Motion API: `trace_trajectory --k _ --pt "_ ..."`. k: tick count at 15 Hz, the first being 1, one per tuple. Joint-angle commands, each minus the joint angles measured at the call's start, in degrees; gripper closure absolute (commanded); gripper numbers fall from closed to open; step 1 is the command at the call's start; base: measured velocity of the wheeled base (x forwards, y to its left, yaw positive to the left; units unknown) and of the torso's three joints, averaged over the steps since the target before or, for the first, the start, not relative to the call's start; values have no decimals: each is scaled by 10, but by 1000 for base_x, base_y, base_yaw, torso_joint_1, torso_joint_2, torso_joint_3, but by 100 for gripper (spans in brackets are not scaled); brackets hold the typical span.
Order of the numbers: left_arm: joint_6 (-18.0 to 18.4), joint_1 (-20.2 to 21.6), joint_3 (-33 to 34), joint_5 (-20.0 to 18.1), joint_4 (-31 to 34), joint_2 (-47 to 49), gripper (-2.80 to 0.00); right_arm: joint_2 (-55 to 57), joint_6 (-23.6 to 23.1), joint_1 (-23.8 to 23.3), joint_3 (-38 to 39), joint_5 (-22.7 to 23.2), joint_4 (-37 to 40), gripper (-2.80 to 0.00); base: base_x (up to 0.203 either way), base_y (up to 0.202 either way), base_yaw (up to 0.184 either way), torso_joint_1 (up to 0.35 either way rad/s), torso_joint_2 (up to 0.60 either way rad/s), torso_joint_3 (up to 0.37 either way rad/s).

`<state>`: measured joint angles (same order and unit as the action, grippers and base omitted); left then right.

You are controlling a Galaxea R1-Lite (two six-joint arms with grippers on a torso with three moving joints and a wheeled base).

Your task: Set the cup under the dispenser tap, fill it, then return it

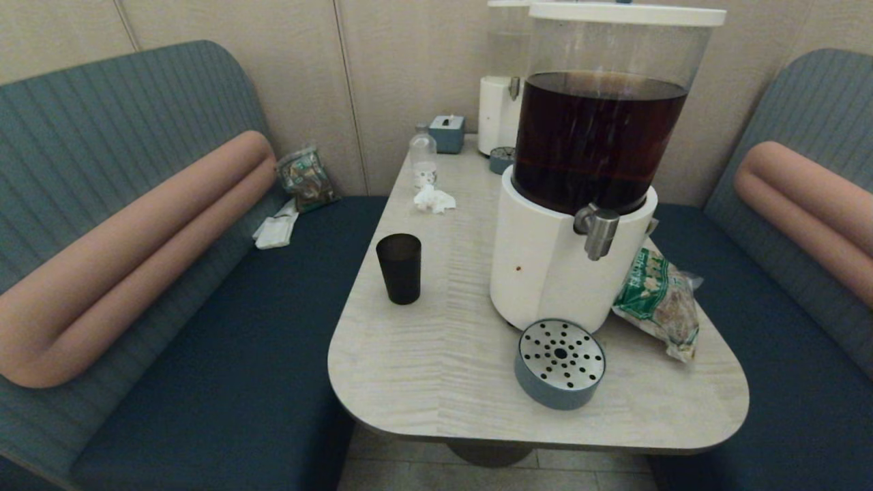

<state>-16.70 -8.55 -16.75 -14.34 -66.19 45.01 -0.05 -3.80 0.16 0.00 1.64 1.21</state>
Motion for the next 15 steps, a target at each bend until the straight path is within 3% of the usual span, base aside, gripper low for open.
trace_trajectory --k 1,3,5,8,11,15 --pt "-19 19 -29 12 186 -207 0 0 -1 0 1 0 0 0 0 0 0 0 0 0" --pt "-27 29 -52 36 306 -282 0 0 -1 0 0 0 0 0 0 0 0 0 0 0" --pt "-10 37 -77 68 321 -288 0 0 -1 0 0 0 0 0 0 0 0 0 0 0" --pt "34 88 -96 64 369 -313 0 0 -1 0 0 0 0 0 0 0 0 0 0 0" --pt "43 92 -92 63 409 -356 0 0 -1 0 0 0 0 0 0 0 0 0 0 0" --pt "120 93 -49 67 438 -423 0 0 -1 0 0 0 0 0 0 0 0 0 0 0"
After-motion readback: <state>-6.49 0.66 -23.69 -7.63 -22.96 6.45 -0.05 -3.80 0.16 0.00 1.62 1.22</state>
